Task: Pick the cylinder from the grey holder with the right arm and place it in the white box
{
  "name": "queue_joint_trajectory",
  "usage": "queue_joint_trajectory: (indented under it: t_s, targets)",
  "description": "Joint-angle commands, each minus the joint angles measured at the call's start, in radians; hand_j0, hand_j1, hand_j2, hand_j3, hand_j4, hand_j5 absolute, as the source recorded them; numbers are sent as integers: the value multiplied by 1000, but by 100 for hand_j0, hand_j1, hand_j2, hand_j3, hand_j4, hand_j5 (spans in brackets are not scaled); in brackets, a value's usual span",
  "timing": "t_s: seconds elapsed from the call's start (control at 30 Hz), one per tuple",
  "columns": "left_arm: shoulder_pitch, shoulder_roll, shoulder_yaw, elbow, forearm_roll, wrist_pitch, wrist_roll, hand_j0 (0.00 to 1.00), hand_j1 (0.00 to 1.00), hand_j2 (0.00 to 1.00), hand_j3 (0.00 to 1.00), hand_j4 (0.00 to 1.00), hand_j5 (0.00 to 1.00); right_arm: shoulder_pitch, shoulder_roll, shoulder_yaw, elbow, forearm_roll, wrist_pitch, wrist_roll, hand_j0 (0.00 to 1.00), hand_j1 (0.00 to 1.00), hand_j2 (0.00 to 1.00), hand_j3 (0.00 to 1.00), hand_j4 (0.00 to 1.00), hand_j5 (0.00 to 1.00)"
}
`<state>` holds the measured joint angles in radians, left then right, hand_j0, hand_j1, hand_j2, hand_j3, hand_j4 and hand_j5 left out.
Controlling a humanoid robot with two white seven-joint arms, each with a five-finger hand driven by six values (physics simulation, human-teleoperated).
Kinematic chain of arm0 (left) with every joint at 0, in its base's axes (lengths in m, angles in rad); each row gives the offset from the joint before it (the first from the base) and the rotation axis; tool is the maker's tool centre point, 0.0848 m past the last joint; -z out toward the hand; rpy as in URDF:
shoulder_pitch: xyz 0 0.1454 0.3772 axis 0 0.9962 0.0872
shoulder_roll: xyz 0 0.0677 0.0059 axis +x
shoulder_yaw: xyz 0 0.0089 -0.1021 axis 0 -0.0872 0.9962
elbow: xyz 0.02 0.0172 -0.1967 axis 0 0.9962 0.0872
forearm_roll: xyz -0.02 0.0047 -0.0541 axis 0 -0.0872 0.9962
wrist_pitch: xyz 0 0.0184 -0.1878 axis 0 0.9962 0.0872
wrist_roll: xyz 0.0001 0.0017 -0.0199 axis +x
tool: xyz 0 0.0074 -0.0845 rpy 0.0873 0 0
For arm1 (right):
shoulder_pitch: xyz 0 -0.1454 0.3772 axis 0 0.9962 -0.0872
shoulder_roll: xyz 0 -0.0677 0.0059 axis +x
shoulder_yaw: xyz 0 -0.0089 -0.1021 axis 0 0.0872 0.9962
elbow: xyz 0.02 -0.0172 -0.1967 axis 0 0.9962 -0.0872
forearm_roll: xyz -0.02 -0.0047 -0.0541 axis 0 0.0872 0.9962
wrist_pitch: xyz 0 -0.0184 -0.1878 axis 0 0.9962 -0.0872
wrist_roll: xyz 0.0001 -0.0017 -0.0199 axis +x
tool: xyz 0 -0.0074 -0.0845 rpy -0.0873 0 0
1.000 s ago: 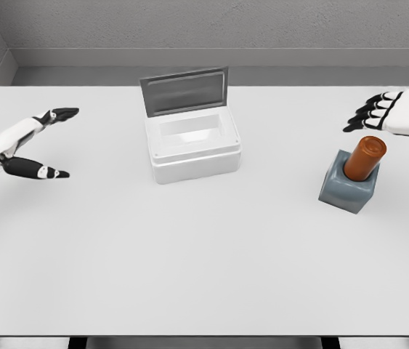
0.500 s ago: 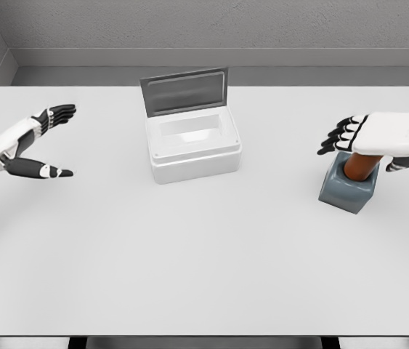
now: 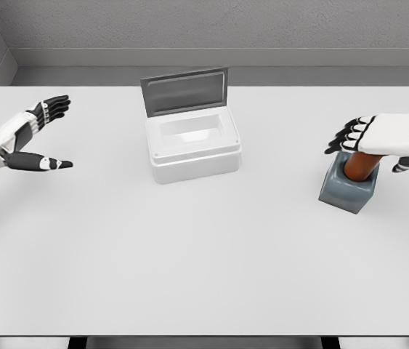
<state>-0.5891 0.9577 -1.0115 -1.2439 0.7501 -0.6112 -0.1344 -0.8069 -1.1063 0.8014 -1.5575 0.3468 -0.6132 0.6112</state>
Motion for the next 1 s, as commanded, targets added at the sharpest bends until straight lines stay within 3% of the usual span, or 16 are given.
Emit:
queue_joint_trajectory:
  t_s: [0.0,0.37,0.57,0.67,0.83,0.97]
  targets:
    - [0,-16,1,-2,-2,0,-2,100,100,100,100,100,100,0,-1,-1,7,1,2,0,100,100,100,100,100,100]
    - [0,-16,1,0,-2,0,-4,100,100,100,100,100,100,0,0,-4,14,3,2,0,99,99,99,99,99,99]
    - [0,-20,1,0,-2,0,-4,100,100,100,100,100,100,2,0,-1,14,3,2,0,93,93,93,93,93,93]
    - [0,-20,1,0,-2,0,-4,100,100,100,100,100,100,3,0,1,20,1,2,0,66,66,66,66,66,66]
    - [0,-20,1,0,-2,0,-4,100,100,100,100,100,100,3,0,-1,20,1,2,0,59,59,59,59,59,59]
    - [0,-20,1,0,-2,0,-4,100,100,100,100,100,100,3,0,2,20,1,2,0,45,45,45,45,45,45]
